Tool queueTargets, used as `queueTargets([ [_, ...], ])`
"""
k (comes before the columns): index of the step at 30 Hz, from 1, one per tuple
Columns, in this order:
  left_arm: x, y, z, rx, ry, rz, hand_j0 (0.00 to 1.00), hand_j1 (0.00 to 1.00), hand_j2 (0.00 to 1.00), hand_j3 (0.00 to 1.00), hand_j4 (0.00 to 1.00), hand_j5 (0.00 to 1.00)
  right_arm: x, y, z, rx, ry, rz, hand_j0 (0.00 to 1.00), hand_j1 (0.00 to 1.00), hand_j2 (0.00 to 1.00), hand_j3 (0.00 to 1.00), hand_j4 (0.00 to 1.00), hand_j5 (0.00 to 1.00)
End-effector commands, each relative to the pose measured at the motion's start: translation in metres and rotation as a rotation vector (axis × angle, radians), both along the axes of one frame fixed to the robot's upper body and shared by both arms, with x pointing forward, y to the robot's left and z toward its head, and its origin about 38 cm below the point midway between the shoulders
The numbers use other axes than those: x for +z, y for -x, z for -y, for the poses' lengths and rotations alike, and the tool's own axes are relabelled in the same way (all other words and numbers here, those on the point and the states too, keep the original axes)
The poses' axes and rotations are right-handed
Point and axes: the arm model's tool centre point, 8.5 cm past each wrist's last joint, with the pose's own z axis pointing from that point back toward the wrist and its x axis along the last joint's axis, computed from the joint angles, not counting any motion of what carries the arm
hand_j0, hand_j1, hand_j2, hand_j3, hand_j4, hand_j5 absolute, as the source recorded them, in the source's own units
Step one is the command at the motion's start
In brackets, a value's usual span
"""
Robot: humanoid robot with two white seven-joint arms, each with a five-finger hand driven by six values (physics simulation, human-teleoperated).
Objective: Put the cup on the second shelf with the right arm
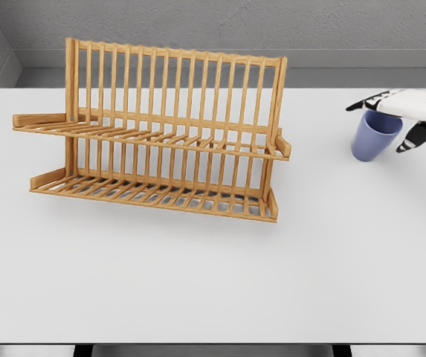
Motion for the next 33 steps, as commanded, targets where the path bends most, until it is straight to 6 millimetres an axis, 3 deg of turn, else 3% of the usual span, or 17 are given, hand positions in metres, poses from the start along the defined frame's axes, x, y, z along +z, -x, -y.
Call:
queueTargets([
  [1, 0.0, 0.0, 0.0, 0.0, 0.0, 0.0, 1.0, 1.0, 1.0, 1.0, 1.0, 1.0, -0.003, 0.0, -0.002, 0.001, -0.004, -0.008, 1.0, 1.0, 1.0, 1.0, 1.0, 1.0],
  [17, 0.0, 0.0, 0.0, 0.001, 0.0, 0.0, 1.0, 1.0, 1.0, 1.0, 1.0, 1.0, -0.004, -0.006, 0.012, -0.048, -0.004, -0.015, 1.0, 1.0, 1.0, 1.0, 1.0, 1.0],
  [33, 0.0, 0.0, 0.0, 0.001, 0.0, 0.0, 1.0, 1.0, 1.0, 1.0, 1.0, 1.0, -0.011, -0.018, 0.007, -0.067, -0.028, -0.027, 1.0, 1.0, 1.0, 1.0, 1.0, 1.0],
])
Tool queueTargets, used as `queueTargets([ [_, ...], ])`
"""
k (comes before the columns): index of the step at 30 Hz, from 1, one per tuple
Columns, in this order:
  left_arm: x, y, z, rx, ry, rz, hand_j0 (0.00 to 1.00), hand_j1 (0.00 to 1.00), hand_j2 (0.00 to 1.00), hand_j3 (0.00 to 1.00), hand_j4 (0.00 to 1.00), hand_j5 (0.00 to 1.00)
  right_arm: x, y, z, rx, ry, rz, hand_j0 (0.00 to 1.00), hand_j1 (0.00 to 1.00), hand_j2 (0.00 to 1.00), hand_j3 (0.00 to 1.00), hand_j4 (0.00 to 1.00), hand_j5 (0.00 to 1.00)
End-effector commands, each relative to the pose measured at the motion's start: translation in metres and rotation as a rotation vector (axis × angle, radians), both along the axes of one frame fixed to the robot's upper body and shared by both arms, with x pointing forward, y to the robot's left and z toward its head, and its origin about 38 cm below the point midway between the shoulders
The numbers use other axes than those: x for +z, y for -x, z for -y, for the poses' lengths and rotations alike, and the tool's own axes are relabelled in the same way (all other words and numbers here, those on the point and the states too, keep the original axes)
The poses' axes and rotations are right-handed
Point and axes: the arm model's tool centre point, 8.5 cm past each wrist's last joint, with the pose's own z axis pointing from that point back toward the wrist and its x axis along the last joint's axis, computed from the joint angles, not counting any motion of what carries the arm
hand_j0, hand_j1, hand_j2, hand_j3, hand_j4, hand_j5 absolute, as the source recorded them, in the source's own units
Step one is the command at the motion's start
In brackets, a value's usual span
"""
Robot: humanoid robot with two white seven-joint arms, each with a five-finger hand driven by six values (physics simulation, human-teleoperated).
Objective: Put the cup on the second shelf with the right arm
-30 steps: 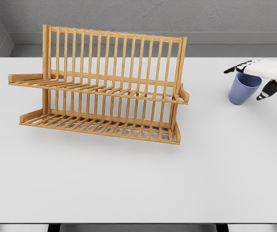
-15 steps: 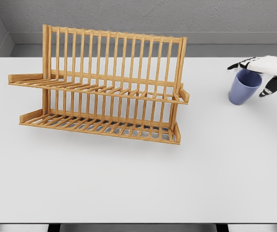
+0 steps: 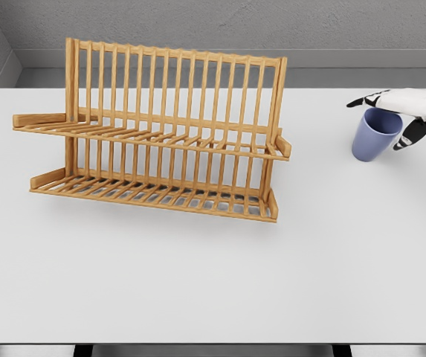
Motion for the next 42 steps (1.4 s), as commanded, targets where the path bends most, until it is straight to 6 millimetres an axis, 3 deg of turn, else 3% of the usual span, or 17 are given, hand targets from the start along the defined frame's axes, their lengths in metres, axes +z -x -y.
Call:
queueTargets([
  [1, 0.0, 0.0, 0.0, 0.0, 0.0, 0.0, 1.0, 1.0, 1.0, 1.0, 1.0, 1.0, -0.001, 0.0, 0.003, -0.011, -0.004, -0.005, 1.0, 1.0, 1.0, 1.0, 1.0, 1.0],
  [9, 0.0, 0.0, 0.0, 0.001, 0.0, 0.0, 1.0, 1.0, 1.0, 1.0, 1.0, 1.0, -0.007, 0.001, 0.004, -0.013, 0.004, -0.019, 1.0, 1.0, 1.0, 1.0, 1.0, 1.0],
  [16, 0.0, 0.0, 0.0, 0.0, 0.0, 0.0, 1.0, 1.0, 1.0, 1.0, 1.0, 1.0, -0.008, 0.001, 0.003, -0.006, 0.008, -0.022, 0.75, 0.75, 0.75, 0.75, 0.75, 0.75],
  [42, 0.0, -0.001, 0.0, 0.001, 0.0, 0.002, 1.0, 1.0, 1.0, 1.0, 1.0, 1.0, 0.002, -0.001, 0.0, 0.011, 0.01, 0.001, 0.64, 0.64, 0.64, 0.64, 0.64, 0.64],
])
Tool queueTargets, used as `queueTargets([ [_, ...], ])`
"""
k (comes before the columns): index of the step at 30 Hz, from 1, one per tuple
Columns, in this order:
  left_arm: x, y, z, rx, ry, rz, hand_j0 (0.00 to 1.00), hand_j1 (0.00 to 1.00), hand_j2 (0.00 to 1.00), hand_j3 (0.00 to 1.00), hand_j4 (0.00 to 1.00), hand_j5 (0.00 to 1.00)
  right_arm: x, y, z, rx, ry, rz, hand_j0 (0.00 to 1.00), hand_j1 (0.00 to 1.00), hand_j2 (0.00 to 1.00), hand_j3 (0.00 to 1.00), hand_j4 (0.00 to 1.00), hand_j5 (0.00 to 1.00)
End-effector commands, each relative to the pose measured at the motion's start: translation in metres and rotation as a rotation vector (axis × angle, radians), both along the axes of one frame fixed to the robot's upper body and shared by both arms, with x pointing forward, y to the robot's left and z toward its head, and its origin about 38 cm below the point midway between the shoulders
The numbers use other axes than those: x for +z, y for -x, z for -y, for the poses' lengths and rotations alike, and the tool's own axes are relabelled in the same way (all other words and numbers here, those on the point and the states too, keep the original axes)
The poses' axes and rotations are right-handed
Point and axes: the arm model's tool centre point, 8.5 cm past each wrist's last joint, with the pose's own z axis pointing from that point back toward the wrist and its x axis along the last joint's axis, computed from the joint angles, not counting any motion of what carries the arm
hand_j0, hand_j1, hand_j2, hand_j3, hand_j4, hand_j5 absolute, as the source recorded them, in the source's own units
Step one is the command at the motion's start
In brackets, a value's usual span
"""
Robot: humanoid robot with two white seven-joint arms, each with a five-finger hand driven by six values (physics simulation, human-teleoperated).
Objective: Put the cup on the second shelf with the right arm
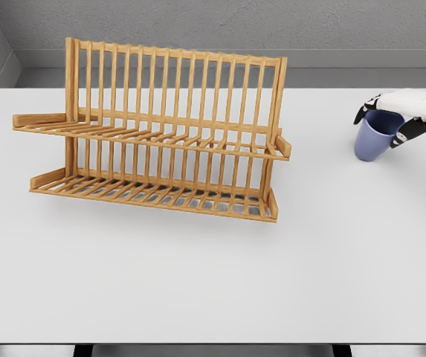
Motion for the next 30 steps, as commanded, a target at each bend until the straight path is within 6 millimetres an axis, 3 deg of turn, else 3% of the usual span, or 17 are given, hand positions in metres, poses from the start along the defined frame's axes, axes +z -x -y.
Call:
queueTargets([
  [1, 0.0, 0.0, 0.0, 0.001, 0.0, 0.0, 1.0, 1.0, 1.0, 1.0, 1.0, 1.0, 0.001, 0.0, 0.001, -0.002, -0.005, 0.003, 0.64, 0.64, 0.64, 0.64, 0.64, 0.64],
  [15, 0.0, 0.001, 0.0, 0.001, 0.0, -0.001, 1.0, 1.0, 1.0, 1.0, 1.0, 1.0, 0.042, -0.009, -0.002, 0.014, -0.002, 0.087, 0.64, 0.64, 0.64, 0.64, 0.64, 0.64],
  [19, 0.0, 0.0, 0.0, 0.001, 0.0, 0.0, 1.0, 1.0, 1.0, 1.0, 1.0, 1.0, 0.05, -0.007, -0.013, 0.051, 0.002, 0.11, 0.64, 0.64, 0.64, 0.64, 0.64, 0.64],
  [30, 0.0, 0.0, 0.0, 0.001, 0.0, 0.0, 1.0, 1.0, 1.0, 1.0, 1.0, 1.0, 0.073, 0.004, -0.004, 0.157, -0.001, 0.184, 0.65, 0.65, 0.65, 0.65, 0.65, 0.65],
])
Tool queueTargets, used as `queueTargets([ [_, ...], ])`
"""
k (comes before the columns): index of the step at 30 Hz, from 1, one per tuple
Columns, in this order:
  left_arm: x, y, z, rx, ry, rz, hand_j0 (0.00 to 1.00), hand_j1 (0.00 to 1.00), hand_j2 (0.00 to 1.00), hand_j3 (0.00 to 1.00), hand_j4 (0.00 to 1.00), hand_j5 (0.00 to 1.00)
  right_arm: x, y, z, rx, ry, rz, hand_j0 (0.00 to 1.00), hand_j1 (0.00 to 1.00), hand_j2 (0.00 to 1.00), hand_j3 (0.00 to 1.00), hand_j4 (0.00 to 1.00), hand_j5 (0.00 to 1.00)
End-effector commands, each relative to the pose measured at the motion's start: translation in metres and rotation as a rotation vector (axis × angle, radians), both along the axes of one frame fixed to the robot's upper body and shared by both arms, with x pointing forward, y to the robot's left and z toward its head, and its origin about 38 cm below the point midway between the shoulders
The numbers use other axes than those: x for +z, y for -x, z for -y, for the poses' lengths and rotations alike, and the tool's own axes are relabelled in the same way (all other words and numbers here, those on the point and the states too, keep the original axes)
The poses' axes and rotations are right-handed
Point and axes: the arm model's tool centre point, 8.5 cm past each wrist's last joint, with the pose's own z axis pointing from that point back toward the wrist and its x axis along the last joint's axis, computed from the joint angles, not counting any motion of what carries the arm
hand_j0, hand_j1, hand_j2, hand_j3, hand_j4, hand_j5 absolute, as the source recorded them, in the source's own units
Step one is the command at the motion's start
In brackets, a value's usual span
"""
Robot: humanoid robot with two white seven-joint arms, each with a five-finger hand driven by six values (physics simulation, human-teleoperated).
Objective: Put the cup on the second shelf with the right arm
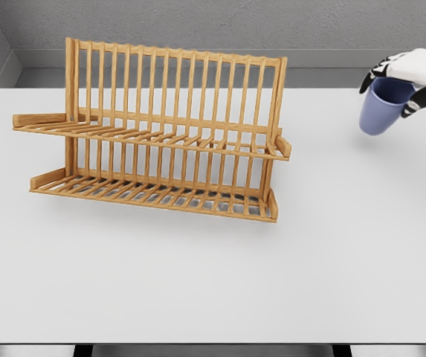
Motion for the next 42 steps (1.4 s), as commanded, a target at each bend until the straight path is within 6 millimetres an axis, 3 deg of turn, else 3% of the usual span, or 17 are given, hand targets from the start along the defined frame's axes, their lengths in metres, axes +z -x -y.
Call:
queueTargets([
  [1, 0.0, 0.0, 0.0, 0.001, 0.0, 0.0, 1.0, 1.0, 1.0, 1.0, 1.0, 1.0, 0.009, 0.003, -0.001, 0.029, -0.006, 0.028, 0.65, 0.65, 0.65, 0.65, 0.65, 0.65],
  [10, 0.0, 0.0, 0.0, -0.001, 0.0, 0.0, 1.0, 1.0, 1.0, 1.0, 1.0, 1.0, 0.032, 0.014, -0.007, 0.072, 0.017, 0.088, 0.65, 0.65, 0.65, 0.65, 0.65, 0.65],
  [17, 0.0, 0.0, 0.0, -0.001, 0.0, 0.0, 1.0, 1.0, 1.0, 1.0, 1.0, 1.0, 0.039, 0.017, -0.011, 0.085, 0.016, 0.107, 0.65, 0.65, 0.65, 0.65, 0.65, 0.65],
  [27, 0.0, 0.0, 0.0, -0.001, 0.0, 0.0, 1.0, 1.0, 1.0, 1.0, 1.0, 1.0, 0.051, 0.032, -0.051, 0.216, 0.038, 0.16, 0.65, 0.65, 0.65, 0.65, 0.65, 0.65],
  [42, 0.0, 0.0, 0.0, -0.001, 0.0, 0.0, 1.0, 1.0, 1.0, 1.0, 1.0, 1.0, 0.061, 0.052, -0.087, 0.335, 0.059, 0.21, 0.65, 0.65, 0.65, 0.65, 0.65, 0.65],
])
